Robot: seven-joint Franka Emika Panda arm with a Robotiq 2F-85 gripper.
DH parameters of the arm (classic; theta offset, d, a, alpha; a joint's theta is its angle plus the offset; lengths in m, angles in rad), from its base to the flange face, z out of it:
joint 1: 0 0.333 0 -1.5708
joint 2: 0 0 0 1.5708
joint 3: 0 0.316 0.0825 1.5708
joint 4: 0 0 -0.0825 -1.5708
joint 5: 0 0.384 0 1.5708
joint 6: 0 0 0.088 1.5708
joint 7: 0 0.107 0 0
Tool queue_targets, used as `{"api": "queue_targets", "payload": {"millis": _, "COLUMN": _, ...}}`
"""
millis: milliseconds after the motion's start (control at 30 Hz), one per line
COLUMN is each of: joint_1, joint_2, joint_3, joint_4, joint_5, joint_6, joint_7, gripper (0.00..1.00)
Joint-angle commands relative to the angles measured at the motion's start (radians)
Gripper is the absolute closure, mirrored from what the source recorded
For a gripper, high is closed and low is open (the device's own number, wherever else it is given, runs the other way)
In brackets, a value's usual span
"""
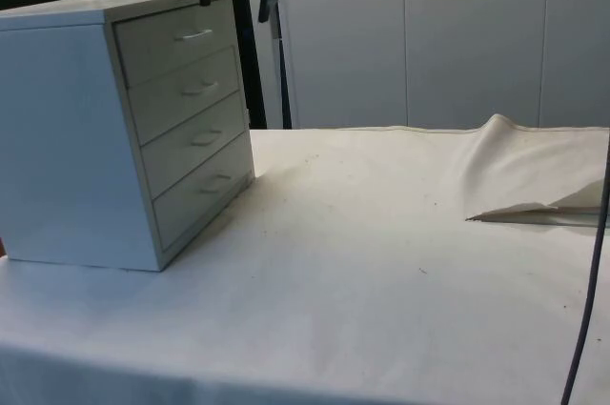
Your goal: Open the drawer, then close it.
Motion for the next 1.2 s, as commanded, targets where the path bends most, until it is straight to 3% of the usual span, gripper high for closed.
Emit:
{"api": "queue_targets", "payload": {"millis": 0, "joint_1": 0.001, "joint_2": 0.004, "joint_3": -0.001, "joint_4": -0.006, "joint_5": 0.017, "joint_6": 0.022, "joint_7": -0.018, "gripper": 0.0}}
{"api": "queue_targets", "payload": {"millis": 133, "joint_1": 0.003, "joint_2": 0.019, "joint_3": 0.002, "joint_4": -0.022, "joint_5": 0.042, "joint_6": 0.051, "joint_7": -0.046, "gripper": 0.0}}
{"api": "queue_targets", "payload": {"millis": 167, "joint_1": 0.0, "joint_2": 0.02, "joint_3": 0.0, "joint_4": -0.01, "joint_5": 0.033, "joint_6": 0.027, "joint_7": -0.034, "gripper": 0.0}}
{"api": "queue_targets", "payload": {"millis": 233, "joint_1": 0.002, "joint_2": 0.021, "joint_3": 0.003, "joint_4": -0.027, "joint_5": 0.045, "joint_6": 0.061, "joint_7": -0.056, "gripper": 0.0}}
{"api": "queue_targets", "payload": {"millis": 467, "joint_1": 0.001, "joint_2": 0.021, "joint_3": 0.003, "joint_4": -0.026, "joint_5": 0.036, "joint_6": 0.064, "joint_7": -0.067, "gripper": 0.0}}
{"api": "queue_targets", "payload": {"millis": 533, "joint_1": 0.002, "joint_2": 0.014, "joint_3": 0.004, "joint_4": -0.033, "joint_5": 0.041, "joint_6": 0.09, "joint_7": -0.087, "gripper": 0.0}}
{"api": "queue_targets", "payload": {"millis": 733, "joint_1": 0.008, "joint_2": 0.023, "joint_3": 0.021, "joint_4": -0.047, "joint_5": 0.041, "joint_6": 0.116, "joint_7": -0.098, "gripper": 0.0}}
{"api": "queue_targets", "payload": {"millis": 767, "joint_1": 0.004, "joint_2": 0.023, "joint_3": 0.019, "joint_4": -0.041, "joint_5": 0.036, "joint_6": 0.096, "joint_7": -0.09, "gripper": 0.0}}
{"api": "queue_targets", "payload": {"millis": 833, "joint_1": 0.009, "joint_2": 0.028, "joint_3": 0.027, "joint_4": -0.053, "joint_5": 0.039, "joint_6": 0.127, "joint_7": -0.099, "gripper": 0.0}}
{"api": "queue_targets", "payload": {"millis": 1167, "joint_1": 0.007, "joint_2": 0.034, "joint_3": 0.035, "joint_4": -0.073, "joint_5": 0.01, "joint_6": 0.171, "joint_7": -0.105, "gripper": 0.0}}
